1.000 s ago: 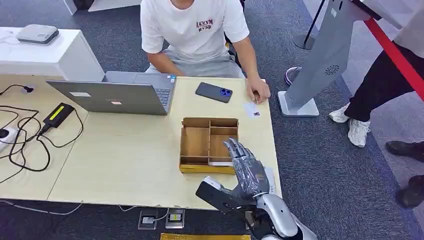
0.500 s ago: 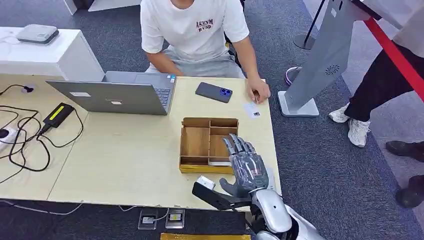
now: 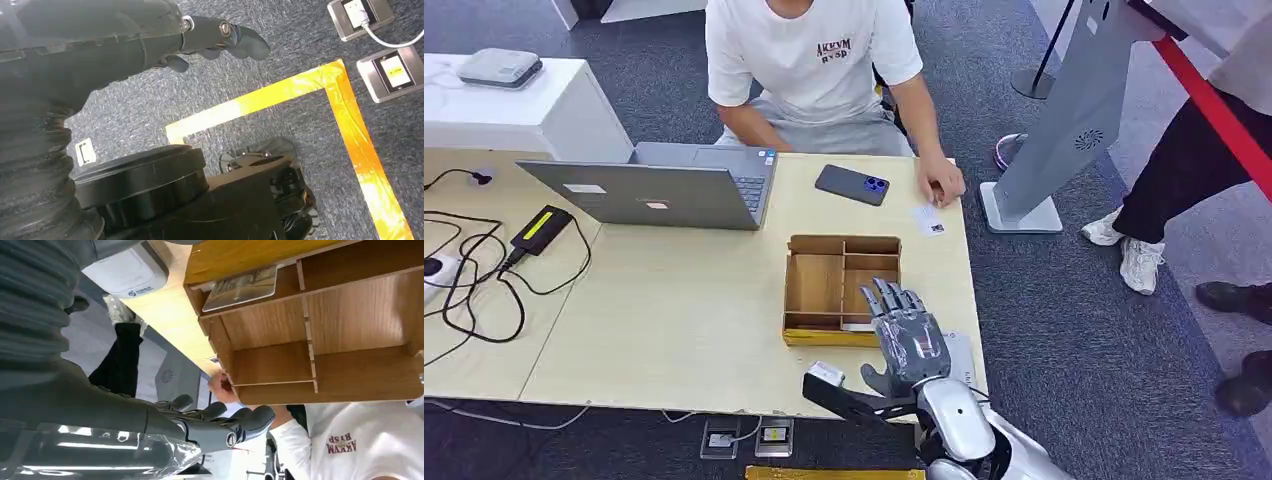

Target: Pass the card to the sensor for recognition and then transmit it.

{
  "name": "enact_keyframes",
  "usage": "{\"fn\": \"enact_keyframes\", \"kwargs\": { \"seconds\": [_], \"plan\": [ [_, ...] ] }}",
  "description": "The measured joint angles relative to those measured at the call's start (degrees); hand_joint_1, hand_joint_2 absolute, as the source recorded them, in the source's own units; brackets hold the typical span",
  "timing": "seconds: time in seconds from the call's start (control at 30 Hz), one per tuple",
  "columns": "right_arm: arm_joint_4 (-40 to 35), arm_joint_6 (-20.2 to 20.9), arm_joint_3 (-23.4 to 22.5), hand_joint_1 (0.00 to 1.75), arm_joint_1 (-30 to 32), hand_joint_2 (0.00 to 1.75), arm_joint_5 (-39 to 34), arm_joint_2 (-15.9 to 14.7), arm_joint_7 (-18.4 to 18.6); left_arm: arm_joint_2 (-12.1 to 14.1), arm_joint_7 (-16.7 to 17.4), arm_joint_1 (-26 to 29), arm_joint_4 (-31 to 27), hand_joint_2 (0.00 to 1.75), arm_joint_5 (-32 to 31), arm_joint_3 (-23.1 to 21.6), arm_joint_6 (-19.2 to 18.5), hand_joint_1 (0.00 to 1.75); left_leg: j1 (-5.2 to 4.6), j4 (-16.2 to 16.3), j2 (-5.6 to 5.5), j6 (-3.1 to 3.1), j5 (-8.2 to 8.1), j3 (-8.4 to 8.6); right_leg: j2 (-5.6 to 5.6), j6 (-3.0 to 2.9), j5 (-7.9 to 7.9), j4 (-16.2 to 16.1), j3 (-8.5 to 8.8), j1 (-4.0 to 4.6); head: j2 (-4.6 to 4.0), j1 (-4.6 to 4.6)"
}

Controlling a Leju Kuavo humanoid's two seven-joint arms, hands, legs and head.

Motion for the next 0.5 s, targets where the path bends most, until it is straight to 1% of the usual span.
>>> {"fn": "enact_keyframes", "kwargs": {
  "seconds": [0.5],
  "plan": [
    [3.61, 0.35, 2.05, 0.00, -1.88, 1.75, -0.44, 0.50, 0.11, 0.11, 0.22, 0.72, -1.03, 1.75, -1.31, 0.46, -0.02, 0.00, 0.00, 0.00, 0.00, 0.00, 0.00, 0.00, -0.02, 0.00, 0.00, 0.00, 0.00, 0.00, 0.00, 0.00]
  ]
}}
